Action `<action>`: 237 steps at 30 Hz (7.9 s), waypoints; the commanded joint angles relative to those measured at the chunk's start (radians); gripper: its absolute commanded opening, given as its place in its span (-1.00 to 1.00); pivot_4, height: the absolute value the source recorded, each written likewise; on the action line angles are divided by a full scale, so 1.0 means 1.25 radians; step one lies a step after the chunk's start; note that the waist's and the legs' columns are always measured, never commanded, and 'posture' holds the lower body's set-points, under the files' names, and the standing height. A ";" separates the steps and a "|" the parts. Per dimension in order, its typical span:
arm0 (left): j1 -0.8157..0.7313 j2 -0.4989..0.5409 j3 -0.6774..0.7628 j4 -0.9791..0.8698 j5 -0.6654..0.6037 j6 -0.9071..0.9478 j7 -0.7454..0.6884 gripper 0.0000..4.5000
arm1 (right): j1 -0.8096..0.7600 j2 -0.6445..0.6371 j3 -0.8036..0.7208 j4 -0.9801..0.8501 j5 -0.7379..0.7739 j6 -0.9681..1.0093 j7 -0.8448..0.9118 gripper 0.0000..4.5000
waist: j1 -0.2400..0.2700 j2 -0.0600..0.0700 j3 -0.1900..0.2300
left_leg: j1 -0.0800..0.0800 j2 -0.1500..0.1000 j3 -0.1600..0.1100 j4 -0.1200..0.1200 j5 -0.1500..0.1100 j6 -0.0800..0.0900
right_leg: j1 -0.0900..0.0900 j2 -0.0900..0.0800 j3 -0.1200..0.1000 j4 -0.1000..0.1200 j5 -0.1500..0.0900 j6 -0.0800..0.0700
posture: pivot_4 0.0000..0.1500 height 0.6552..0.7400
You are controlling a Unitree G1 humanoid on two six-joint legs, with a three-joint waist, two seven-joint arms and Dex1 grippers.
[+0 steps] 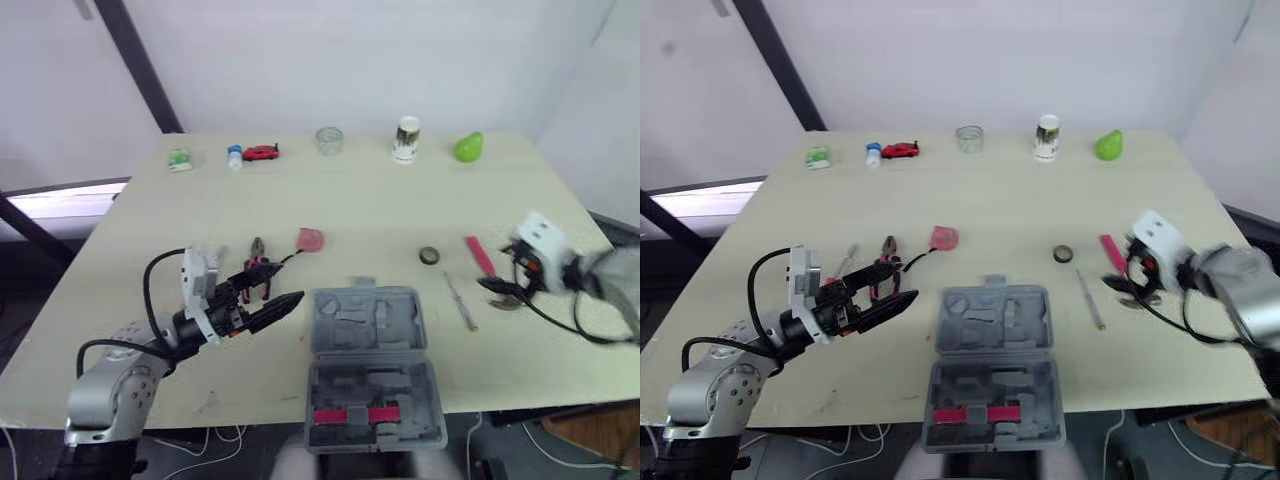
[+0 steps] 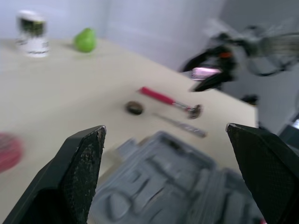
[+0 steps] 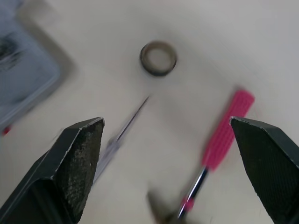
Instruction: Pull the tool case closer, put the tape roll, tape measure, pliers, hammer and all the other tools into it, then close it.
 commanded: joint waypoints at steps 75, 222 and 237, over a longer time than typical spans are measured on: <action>0.160 0.063 0.134 0.105 -0.005 -0.099 -0.118 1.00 | -0.269 0.510 0.367 0.118 -0.200 0.026 0.205 -0.98 | -0.014 0.002 0.002 | -0.002 -0.002 -0.001 -0.003 0.000 -0.001 | -0.002 -0.007 -0.007 0.000 0.000 0.000 | 1.00 1.00; 0.161 0.043 0.176 0.256 0.130 -0.155 0.045 1.00 | 0.994 0.252 -0.592 -0.486 0.344 -0.451 0.009 0.96 | 0.006 -0.004 -0.002 | 0.005 0.000 0.001 -0.007 0.001 -0.001 | 0.002 -0.006 -0.003 -0.004 -0.001 -0.003 | 1.00 1.00; -0.316 0.008 -0.176 0.302 0.371 0.178 0.363 1.00 | 0.732 0.135 -0.455 -0.651 0.418 -0.273 -0.083 0.96 | 0.017 -0.004 -0.001 | 0.001 -0.003 -0.003 -0.006 0.001 -0.001 | 0.002 -0.003 -0.005 -0.004 0.000 -0.001 | 1.00 1.00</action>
